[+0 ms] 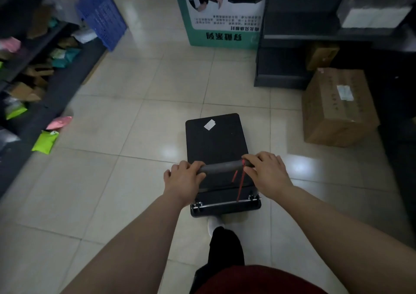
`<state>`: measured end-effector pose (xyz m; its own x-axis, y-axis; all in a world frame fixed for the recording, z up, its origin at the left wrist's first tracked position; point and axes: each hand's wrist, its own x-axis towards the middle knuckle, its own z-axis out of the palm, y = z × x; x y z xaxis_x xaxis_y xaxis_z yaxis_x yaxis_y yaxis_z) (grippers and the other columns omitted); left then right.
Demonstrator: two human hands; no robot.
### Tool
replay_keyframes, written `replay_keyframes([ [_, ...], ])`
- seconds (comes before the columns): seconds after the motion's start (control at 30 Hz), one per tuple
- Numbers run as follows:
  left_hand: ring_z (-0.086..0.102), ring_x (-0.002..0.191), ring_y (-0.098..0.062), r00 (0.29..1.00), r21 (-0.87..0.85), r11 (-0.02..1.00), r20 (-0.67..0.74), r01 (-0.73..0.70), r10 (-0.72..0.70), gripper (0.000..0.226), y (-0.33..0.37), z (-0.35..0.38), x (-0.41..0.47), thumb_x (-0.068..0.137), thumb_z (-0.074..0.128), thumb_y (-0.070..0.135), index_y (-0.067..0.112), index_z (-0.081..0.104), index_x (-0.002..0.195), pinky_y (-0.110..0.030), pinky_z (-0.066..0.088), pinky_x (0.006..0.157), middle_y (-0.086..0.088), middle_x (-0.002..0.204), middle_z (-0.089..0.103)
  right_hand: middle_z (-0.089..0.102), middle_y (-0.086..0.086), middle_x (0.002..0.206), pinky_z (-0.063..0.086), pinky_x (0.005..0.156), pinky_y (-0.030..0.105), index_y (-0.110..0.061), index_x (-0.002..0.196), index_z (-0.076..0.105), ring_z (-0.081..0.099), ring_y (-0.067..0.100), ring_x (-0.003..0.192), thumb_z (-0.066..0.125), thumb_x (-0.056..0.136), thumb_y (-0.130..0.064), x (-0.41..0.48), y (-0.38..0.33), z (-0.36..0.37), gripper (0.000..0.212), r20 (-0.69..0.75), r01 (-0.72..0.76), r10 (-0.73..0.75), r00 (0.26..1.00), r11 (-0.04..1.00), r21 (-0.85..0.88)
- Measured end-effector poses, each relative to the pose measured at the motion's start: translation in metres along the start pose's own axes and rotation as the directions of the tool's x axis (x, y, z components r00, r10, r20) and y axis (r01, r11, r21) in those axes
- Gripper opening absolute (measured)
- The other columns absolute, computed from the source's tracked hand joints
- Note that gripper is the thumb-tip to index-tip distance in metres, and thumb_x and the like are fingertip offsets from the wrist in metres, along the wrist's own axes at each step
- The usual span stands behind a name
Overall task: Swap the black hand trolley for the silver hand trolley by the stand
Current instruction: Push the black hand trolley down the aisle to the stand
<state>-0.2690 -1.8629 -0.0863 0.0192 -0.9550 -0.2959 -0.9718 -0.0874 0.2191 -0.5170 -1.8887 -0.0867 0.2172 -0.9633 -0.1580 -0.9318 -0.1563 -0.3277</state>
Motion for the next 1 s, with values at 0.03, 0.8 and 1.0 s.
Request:
replay_keyframes([
  [0.03, 0.043, 0.11, -0.025, 1.0, 0.002, 1.0, 0.012, 0.002, -0.002, 0.03, -0.002, -0.006, 0.018, 0.095, 0.032, 0.048, 0.046, 0.039, 0.124, -0.046, 0.029, 0.1, 0.001, 0.118, 0.048, 0.055, 0.0, 0.117, 0.03, 0.103, 0.039, -0.036, 0.129, 0.046, 0.044, 0.023, 0.116, 0.042, 0.094, -0.042, 0.018, -0.001, -0.003, 0.036, 0.006, -0.003, 0.003, 1.0, 1.0, -0.004],
  [0.8, 0.043, 0.106, -0.025, 0.99, 0.034, 0.998, 0.13, 0.05, -0.054, 0.027, -0.019, -0.131, 0.39, 0.095, 0.032, 0.045, 0.042, 0.04, 0.121, -0.045, 0.031, 0.098, -0.002, 0.113, 0.048, 0.057, -0.001, 0.107, 0.036, 0.093, 0.041, -0.038, 0.121, 0.044, 0.05, 0.022, 0.103, 0.033, 0.094, -0.049, 0.397, 0.017, -0.069, 0.032, -0.012, 0.064, -0.066, 0.998, 0.994, -0.091],
  [1.0, 0.044, 0.107, -0.028, 0.992, 0.034, 0.997, 0.098, 0.072, -0.075, 0.028, 0.002, -0.15, 0.465, 0.096, 0.033, 0.045, 0.04, 0.042, 0.122, -0.046, 0.032, 0.099, -0.003, 0.113, 0.048, 0.055, 0.002, 0.112, 0.035, 0.095, 0.043, -0.037, 0.123, 0.044, 0.047, 0.024, 0.11, 0.036, 0.093, -0.048, 0.484, 0.039, -0.099, 0.033, 0.072, 0.071, -0.065, 0.995, 0.995, -0.077],
])
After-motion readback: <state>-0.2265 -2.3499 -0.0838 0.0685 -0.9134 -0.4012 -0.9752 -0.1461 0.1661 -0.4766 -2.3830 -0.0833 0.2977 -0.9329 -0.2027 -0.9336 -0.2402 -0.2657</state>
